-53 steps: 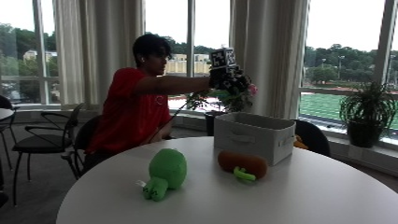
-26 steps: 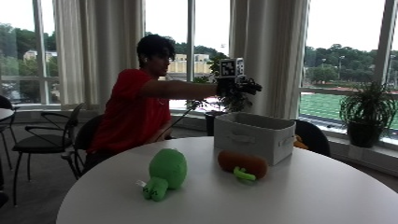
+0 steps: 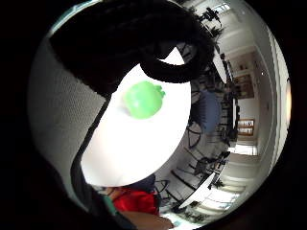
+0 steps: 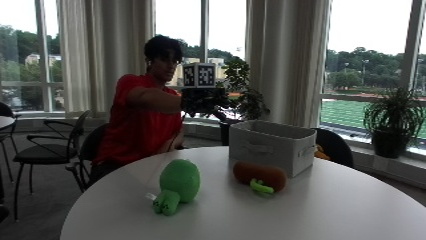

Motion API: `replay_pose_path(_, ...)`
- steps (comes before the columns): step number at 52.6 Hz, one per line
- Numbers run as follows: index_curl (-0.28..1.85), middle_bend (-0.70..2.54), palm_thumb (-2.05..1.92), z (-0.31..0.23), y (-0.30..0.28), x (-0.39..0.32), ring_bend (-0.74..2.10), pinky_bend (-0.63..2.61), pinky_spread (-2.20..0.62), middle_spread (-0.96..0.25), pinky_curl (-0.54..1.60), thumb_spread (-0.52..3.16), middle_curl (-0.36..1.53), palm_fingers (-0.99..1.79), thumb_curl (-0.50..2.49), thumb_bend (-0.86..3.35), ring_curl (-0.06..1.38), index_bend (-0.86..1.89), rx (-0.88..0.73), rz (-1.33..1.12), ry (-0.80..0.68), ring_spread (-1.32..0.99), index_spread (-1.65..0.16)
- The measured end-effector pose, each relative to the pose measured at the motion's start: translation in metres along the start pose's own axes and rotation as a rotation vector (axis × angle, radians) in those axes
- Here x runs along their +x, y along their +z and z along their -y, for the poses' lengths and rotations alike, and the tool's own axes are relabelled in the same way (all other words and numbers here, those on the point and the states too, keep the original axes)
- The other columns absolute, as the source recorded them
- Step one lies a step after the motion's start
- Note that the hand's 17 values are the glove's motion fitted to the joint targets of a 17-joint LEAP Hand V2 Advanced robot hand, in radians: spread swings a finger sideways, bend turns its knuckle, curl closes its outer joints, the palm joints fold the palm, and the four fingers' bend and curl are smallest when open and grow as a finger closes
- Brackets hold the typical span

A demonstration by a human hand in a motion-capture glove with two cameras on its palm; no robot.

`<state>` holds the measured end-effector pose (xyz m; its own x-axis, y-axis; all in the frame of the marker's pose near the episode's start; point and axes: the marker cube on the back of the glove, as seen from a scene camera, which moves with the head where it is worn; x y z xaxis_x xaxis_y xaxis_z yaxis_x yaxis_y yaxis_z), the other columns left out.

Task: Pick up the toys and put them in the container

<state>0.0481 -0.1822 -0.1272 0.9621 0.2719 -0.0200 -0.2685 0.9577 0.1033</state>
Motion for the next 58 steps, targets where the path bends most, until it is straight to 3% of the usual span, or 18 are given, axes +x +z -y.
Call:
replay_pose_path(2, 0.34, 0.13, 0.07, 0.000, 0.010, 0.022, 0.30, 1.21, 0.11, -0.09, 0.37, 1.13, 0.40, -0.19, 0.48, -0.03, 0.40, 0.10, -0.010, -0.003, -0.048, -0.02, -0.39)
replay_pose_path(11, 0.27, 0.13, 0.06, 0.005, 0.062, 0.100, 0.25, 1.21, 0.12, -0.08, 0.36, 1.12, 0.36, -0.23, 0.44, -0.03, 0.39, 0.07, -0.097, -0.003, 0.047, -0.01, -0.37)
replay_pose_path(20, 0.22, 0.12, 0.03, 0.006, 0.103, 0.134, 0.21, 1.23, 0.13, -0.07, 0.36, 1.08, 0.32, -0.24, 0.40, -0.03, 0.38, 0.07, -0.180, 0.013, 0.067, 0.00, -0.36)
replay_pose_path(33, 0.17, 0.10, 0.01, 0.017, 0.143, 0.135, 0.19, 1.35, 0.12, -0.05, 0.38, 1.05, 0.26, -0.23, 0.37, -0.03, 0.37, 0.08, -0.278, 0.005, 0.075, 0.02, -0.36)
replay_pose_path(39, 0.15, 0.07, 0.04, 0.020, 0.166, 0.125, 0.31, 1.46, 0.07, -0.05, 0.41, 1.06, 0.22, -0.18, 0.36, -0.02, 0.40, 0.08, -0.336, 0.001, 0.068, 0.01, -0.37)
replay_pose_path(58, 0.26, 0.17, 0.25, 0.032, 0.180, 0.117, 0.50, 1.39, -0.05, -0.12, 0.36, 1.14, 0.20, 0.11, 0.39, 0.01, 0.43, 0.30, -0.295, -0.081, 0.053, -0.10, -0.43)
